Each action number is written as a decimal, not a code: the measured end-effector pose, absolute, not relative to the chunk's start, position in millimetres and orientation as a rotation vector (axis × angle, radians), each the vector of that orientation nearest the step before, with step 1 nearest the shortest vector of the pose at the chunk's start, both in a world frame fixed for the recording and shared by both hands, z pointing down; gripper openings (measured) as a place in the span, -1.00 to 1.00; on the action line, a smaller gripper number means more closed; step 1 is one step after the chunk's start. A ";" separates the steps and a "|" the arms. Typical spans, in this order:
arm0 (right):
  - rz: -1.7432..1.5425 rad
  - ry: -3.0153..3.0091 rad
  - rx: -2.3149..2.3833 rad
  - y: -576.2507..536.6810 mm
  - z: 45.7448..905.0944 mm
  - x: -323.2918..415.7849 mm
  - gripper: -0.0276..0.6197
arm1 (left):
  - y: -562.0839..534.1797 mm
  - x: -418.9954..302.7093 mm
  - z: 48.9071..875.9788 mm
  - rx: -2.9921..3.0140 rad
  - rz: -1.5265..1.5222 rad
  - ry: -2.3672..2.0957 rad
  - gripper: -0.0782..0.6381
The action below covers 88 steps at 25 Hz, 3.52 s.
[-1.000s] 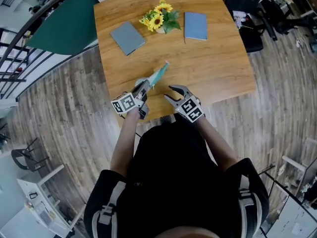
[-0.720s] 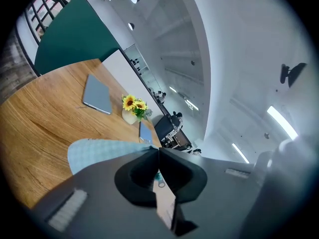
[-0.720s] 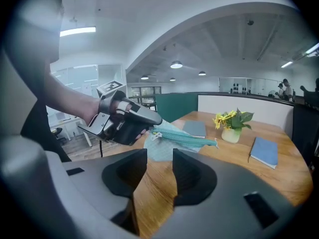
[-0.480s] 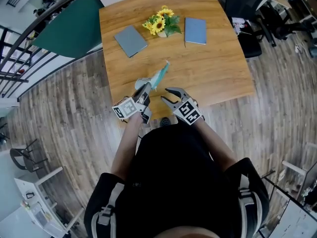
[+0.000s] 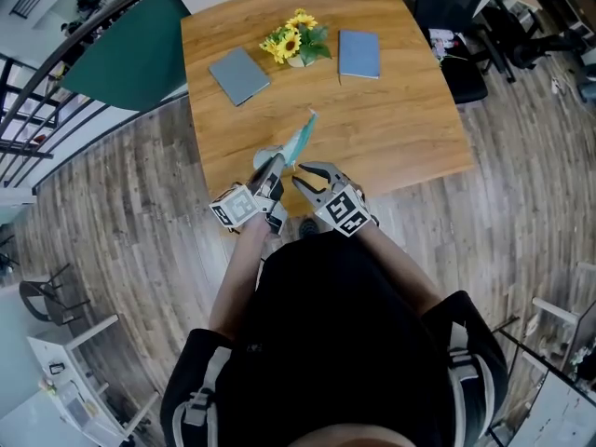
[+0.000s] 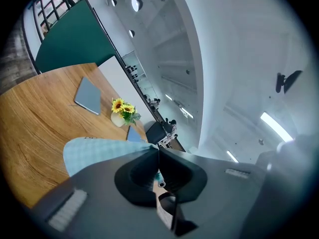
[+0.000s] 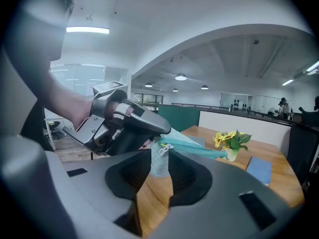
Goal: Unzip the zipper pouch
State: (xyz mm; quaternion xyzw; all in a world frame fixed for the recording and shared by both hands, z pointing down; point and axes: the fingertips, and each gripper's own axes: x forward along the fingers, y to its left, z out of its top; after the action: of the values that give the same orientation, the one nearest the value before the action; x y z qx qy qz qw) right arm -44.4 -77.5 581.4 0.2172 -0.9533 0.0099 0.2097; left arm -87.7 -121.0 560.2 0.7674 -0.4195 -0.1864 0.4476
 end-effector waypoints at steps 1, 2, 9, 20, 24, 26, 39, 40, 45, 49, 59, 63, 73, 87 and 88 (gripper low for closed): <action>0.022 -2.655 0.617 -78.0 579.0 -43.9 -0.59 | -120.0 -86.0 558.6 1.897 -0.470 -1.037 -0.78; 0.022 -2.663 0.627 -77.7 577.0 -43.8 -0.62 | -118.8 -84.9 557.1 1.893 -0.478 -1.038 -0.78; -0.007 -2.699 0.650 -76.6 567.0 -37.6 -0.69 | -109.6 -77.4 545.0 1.890 -0.499 -1.023 -0.78; -0.070 -2.738 0.678 -69.9 551.0 -35.4 -0.87 | -95.5 -82.9 536.6 1.895 -0.535 -1.010 -0.78; -0.061 -2.738 0.666 -67.1 552.6 -39.5 -0.88 | -91.5 -87.9 542.5 1.841 -0.563 -0.998 -0.78; -0.059 -2.738 0.668 -66.3 553.2 -41.4 -0.88 | -90.6 -89.7 543.0 1.825 -0.581 -0.992 -0.78; -0.026 -2.740 0.602 -60.2 563.0 -59.4 -0.87 | -82.6 -101.3 545.5 1.734 -0.664 -0.973 -0.78; -0.025 -2.739 0.596 -60.5 563.6 -60.5 -0.87 | -83.0 -103.2 546.4 1.743 -0.660 -0.981 -0.78; -0.064 -2.704 0.607 -61.9 566.2 -59.1 -0.89 | -82.1 -107.6 552.4 1.746 -0.640 -1.005 -0.78; -0.097 -2.676 0.651 -66.3 562.5 -56.1 -0.89 | -81.2 -105.5 553.1 1.686 -0.667 -0.979 -0.78; -0.124 -2.641 0.727 -71.3 560.4 -50.8 -0.89 | -81.8 -103.8 554.8 1.732 -0.623 -0.988 -0.78; -0.084 -2.660 0.753 -75.4 559.6 -49.4 -0.89 | -82.4 -101.0 553.2 1.747 -0.620 -0.981 -0.78; -0.007 -2.693 0.794 -81.5 558.7 -50.5 -0.89 | -84.0 -102.5 555.3 1.784 -0.591 -0.994 -0.78; 0.030 -2.677 0.847 -87.4 556.7 -50.0 -0.89 | -82.8 -101.0 553.0 1.794 -0.578 -0.965 -0.78; 0.028 -2.675 0.849 -87.4 556.2 -49.9 -0.89 | -82.5 -100.8 552.5 1.797 -0.576 -0.965 -0.78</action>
State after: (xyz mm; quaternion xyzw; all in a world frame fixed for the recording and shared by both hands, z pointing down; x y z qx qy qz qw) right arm -49.9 -87.4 556.2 0.2983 -0.9398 0.0097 0.1665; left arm -100.8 -82.5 552.5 0.7397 -0.3969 -0.2369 0.4891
